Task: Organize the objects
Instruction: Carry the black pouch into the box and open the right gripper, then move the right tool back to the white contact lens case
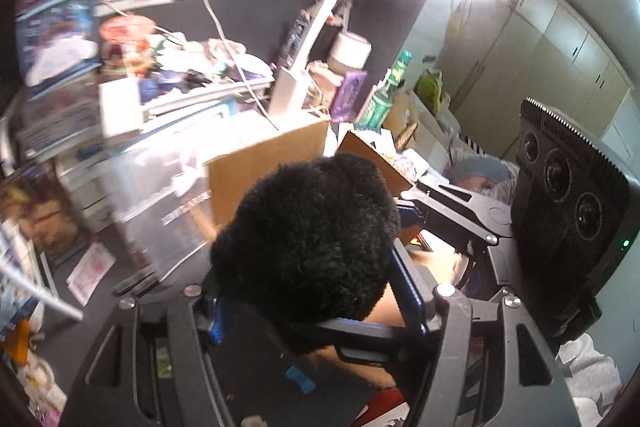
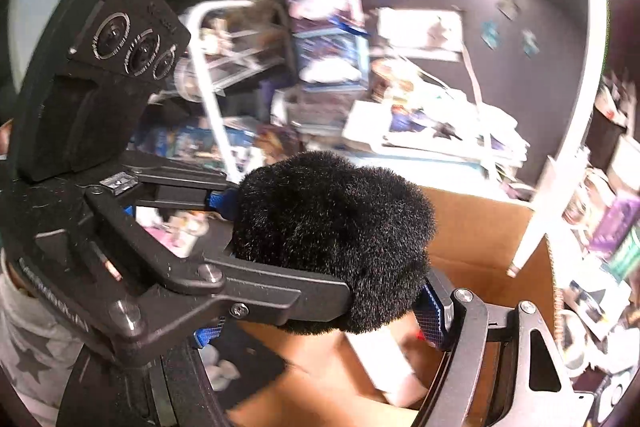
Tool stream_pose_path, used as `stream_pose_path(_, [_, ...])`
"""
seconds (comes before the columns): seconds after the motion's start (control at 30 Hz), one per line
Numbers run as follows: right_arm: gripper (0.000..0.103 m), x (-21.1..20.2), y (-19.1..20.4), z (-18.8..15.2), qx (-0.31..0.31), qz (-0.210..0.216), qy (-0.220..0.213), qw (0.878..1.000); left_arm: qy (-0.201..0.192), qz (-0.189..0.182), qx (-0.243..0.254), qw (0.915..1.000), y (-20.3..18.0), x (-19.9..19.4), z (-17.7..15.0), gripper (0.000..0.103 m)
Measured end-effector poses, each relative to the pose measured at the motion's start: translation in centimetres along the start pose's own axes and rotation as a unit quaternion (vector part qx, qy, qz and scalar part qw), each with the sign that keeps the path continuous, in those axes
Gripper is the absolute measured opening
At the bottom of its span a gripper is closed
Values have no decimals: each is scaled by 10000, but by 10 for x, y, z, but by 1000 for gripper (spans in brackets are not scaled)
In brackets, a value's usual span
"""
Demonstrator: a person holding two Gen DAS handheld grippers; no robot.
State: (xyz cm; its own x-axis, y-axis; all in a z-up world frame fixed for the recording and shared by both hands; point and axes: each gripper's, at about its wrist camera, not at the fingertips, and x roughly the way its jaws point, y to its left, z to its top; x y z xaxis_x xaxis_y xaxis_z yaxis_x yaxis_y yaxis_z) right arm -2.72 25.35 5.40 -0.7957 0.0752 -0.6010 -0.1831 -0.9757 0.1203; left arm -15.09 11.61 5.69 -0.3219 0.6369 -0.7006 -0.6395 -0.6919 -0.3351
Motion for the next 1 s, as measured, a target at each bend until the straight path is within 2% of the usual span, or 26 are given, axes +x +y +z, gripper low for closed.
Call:
stream_pose_path(0.2, [74,9,-36,-3,198,-214,466,9985,383,11,-45,9993,-3,39,17,63])
stream_pose_path(0.33, [81,11,-43,-2,209,-253,595,9977,494,-24,-37,9988,-6,47,20,64])
stream_pose_path(0.4, [84,11,-42,-2,163,-327,645,9972,516,-25,-20,9987,-8,48,21,69])
stream_pose_path(0.43, [84,11,-41,-3,156,-346,649,9972,504,-1,-5,9987,-10,47,21,76])
stream_pose_path(0.63, [84,9,-40,-4,152,-412,675,9968,212,7,53,9998,-11,21,16,78])
stream_pose_path(0.77, [84,1,-29,-2,58,-461,486,9977,-113,174,86,9997,-7,-10,7,78])
stream_pose_path(0.9, [84,-16,-3,-2,-196,-128,77,9997,-479,463,159,9977,-5,-44,-8,78])
stream_pose_path(1.0, [84,-25,30,-4,-614,210,-167,9977,-760,681,138,9947,1,-70,-26,79])
